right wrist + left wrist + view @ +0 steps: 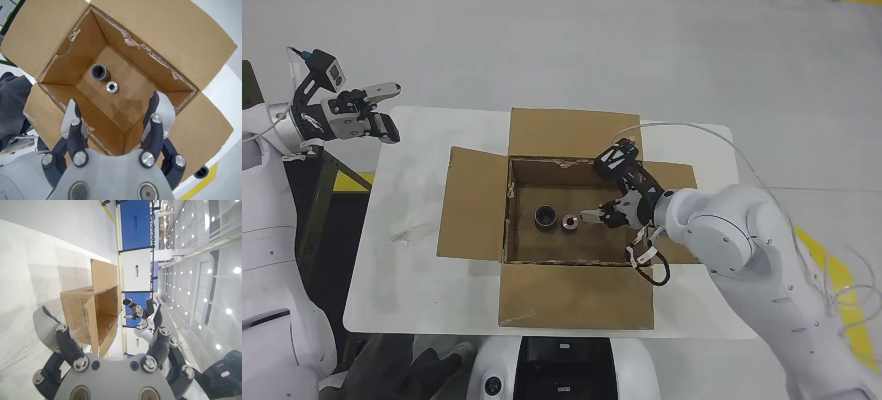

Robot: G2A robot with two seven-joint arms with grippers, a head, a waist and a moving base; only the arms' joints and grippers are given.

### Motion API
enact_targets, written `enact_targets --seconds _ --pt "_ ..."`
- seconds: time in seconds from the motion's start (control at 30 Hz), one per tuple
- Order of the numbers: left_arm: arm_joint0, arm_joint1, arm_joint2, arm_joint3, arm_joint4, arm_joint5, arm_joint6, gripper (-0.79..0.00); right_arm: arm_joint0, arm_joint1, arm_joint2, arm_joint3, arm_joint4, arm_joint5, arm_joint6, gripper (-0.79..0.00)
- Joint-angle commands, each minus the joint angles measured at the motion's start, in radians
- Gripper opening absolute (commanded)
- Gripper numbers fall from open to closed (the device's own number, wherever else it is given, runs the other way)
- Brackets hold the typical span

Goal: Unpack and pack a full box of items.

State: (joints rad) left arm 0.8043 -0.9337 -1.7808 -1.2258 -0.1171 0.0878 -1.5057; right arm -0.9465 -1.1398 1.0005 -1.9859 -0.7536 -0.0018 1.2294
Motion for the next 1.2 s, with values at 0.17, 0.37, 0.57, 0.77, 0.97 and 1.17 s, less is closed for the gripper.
enact_targets --seconds 0.17,0.37,0.57,0.77,0.97,1.17 --pt "0.000 0.000 0.000 0.000 0.000 0.000 0.000 0.000 0.077 -0.020 -0.088 0.125 0.025 -0.074 -0.023 -0.077" --pt "0.000 0.000 0.000 0.000 0.000 0.000 0.000 0.000 0.117 -0.037 -0.150 0.222 0.032 -0.116 -0.055 -0.074" --pt "0.000 0.000 0.000 0.000 0.000 0.000 0.000 0.000 0.137 -0.055 -0.221 0.288 -0.004 -0.129 -0.082 -0.065" --pt "0.000 0.000 0.000 0.000 0.000 0.000 0.000 0.000 0.157 -0.071 -0.264 0.336 -0.009 -0.144 -0.092 -0.043" --pt "0.000 0.000 0.000 0.000 0.000 0.000 0.000 0.000 0.171 -0.087 -0.308 0.385 -0.016 -0.160 -0.091 -0.043" --pt "0.000 0.000 0.000 0.000 0.000 0.000 0.000 0.000 0.191 -0.107 -0.350 0.437 -0.021 -0.164 -0.101 -0.043"
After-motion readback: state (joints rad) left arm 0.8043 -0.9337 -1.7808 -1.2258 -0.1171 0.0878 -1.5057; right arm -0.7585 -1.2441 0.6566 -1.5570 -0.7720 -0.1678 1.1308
